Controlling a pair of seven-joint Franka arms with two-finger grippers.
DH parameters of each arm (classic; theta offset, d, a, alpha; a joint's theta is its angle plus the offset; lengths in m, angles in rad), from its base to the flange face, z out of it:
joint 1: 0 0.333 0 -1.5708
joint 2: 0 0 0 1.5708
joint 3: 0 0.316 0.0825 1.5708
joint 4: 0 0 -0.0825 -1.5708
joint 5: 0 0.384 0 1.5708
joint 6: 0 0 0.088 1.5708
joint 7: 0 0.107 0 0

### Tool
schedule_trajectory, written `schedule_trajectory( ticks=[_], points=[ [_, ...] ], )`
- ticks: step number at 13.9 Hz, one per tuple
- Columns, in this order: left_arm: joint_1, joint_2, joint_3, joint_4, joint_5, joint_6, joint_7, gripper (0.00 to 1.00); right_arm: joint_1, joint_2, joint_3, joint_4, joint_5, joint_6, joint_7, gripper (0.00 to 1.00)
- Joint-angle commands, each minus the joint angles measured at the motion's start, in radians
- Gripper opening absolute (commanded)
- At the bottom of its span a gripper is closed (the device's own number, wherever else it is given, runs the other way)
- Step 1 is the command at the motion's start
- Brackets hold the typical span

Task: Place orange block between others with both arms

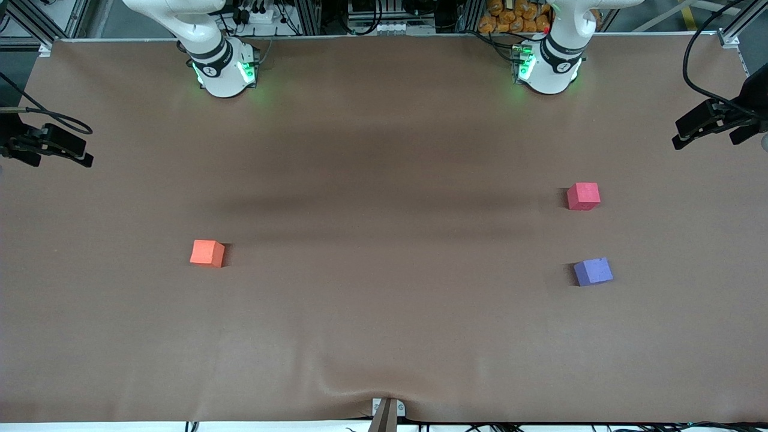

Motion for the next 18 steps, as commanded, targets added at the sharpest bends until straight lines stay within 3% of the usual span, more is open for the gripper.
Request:
schedule_trajectory(
  ticks=[1,18],
  points=[
    [-0.013,-0.003,-0.001,0.009,0.005,-0.009,0.011,1.00,-0.021,0.004,0.020,-0.011,-0.008,0.000,0.015,1.00],
    [-0.014,0.003,-0.004,0.007,0.005,-0.005,0.012,1.00,0.008,0.118,0.021,-0.016,-0.007,0.081,0.016,1.00]
  ],
)
